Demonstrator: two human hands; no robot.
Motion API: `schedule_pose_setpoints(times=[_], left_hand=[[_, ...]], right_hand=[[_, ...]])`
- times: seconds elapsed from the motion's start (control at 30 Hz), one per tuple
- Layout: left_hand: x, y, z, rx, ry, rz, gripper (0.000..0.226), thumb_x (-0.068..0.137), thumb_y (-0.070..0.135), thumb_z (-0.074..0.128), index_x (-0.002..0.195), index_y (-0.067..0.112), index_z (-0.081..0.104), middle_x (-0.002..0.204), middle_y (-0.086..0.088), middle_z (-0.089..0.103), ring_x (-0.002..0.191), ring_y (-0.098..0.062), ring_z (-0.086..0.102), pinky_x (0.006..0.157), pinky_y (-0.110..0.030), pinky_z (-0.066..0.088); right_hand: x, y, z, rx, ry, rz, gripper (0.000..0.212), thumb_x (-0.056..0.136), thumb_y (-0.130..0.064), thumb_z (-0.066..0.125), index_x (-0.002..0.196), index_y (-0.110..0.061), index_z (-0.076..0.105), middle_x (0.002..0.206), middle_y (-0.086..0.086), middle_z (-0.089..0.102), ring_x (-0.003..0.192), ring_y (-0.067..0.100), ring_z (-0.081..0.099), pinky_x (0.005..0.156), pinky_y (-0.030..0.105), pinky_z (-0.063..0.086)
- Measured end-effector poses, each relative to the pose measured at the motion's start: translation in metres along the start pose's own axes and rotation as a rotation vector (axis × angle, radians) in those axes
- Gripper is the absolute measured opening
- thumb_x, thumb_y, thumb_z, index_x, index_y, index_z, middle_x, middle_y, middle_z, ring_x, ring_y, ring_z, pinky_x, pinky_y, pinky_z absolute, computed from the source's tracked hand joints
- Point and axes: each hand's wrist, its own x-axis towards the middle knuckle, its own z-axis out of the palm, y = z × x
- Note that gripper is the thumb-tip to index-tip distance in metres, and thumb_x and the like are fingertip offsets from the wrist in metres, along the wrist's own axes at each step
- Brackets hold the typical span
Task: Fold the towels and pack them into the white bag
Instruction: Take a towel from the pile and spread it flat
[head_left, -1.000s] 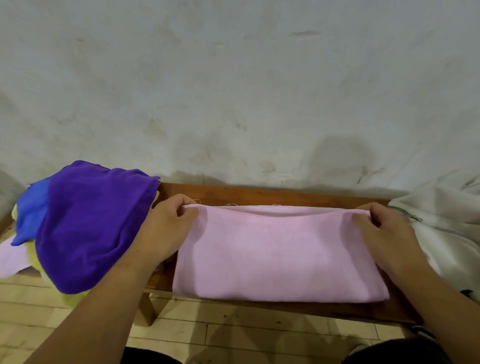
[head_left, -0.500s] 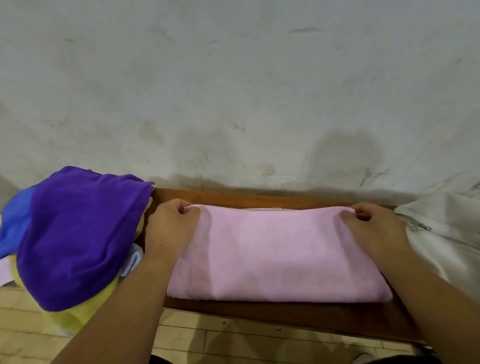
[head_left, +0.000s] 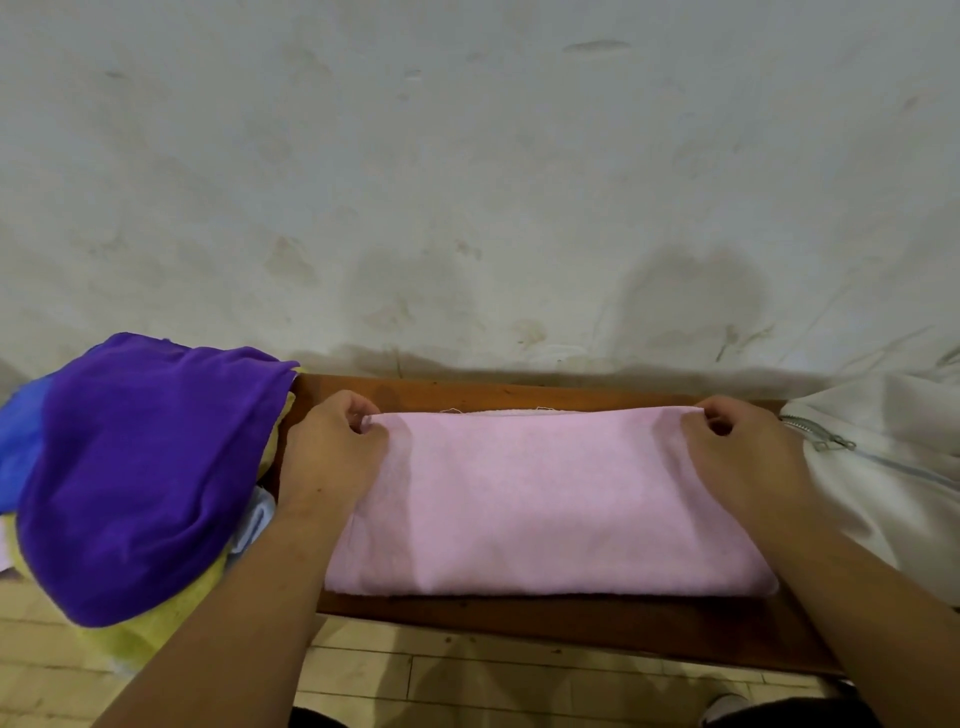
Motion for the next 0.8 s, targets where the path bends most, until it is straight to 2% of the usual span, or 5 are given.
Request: schedule_pose_setpoints(times=[0.1,0.23,0.3,0.47,0.8], left_hand=[[0.001,0.001,-0.001,-0.006,-0.03,-0.046,0.005,0.094,0.023,0.061,0.093,0.028,0.059,0.084,0.008,0.064,0.073,-0.008,0.055,0.06,-0.024,0.041],[-0.004,0.006,0.002,0.207,-0.015,-0.005,0.022,0.089,0.026,0.061,0.111,0.03,0.061,0.114,0.0,0.061,0.105,-0.024,0.055,0.094,-0.044,0.048],[-0.012,0.022,0.009,0.263,0.022,0.164,0.036,0.088,0.021,0.061,0.122,0.032,0.06,0.126,0.001,0.054,0.119,-0.024,0.045,0.101,-0.043,0.039],[-0.032,0.061,0.046,0.07,-0.117,0.595,0.024,0.094,0.029,0.06,0.116,0.035,0.067,0.114,0.017,0.059,0.109,-0.011,0.047,0.097,-0.032,0.04],[-0.029,0.099,0.076,0.135,-0.305,0.432,0.008,0.092,0.039,0.057,0.098,0.04,0.063,0.104,0.014,0.05,0.11,-0.014,0.044,0.103,-0.034,0.037]], right_hand=[[0.003,0.002,-0.001,-0.008,-0.016,0.0,0.022,0.093,-0.026,0.054,0.077,-0.018,0.067,0.074,-0.006,0.067,0.071,0.006,0.054,0.059,0.026,0.035],[0.008,0.006,0.002,0.02,-0.031,0.0,0.009,0.089,-0.023,0.062,0.082,-0.024,0.068,0.083,-0.008,0.069,0.076,0.012,0.059,0.063,0.027,0.037],[0.009,0.007,0.004,0.07,-0.042,0.0,0.008,0.088,-0.022,0.064,0.082,-0.026,0.067,0.084,-0.008,0.069,0.076,0.01,0.059,0.062,0.025,0.039],[0.005,0.006,0.006,0.057,-0.065,-0.056,0.013,0.089,-0.015,0.063,0.091,-0.028,0.066,0.078,-0.007,0.062,0.071,0.009,0.056,0.064,0.029,0.039],[0.007,0.014,0.004,0.036,-0.009,-0.07,0.005,0.091,-0.024,0.069,0.088,-0.023,0.066,0.078,-0.006,0.063,0.069,0.003,0.054,0.056,0.008,0.035]])
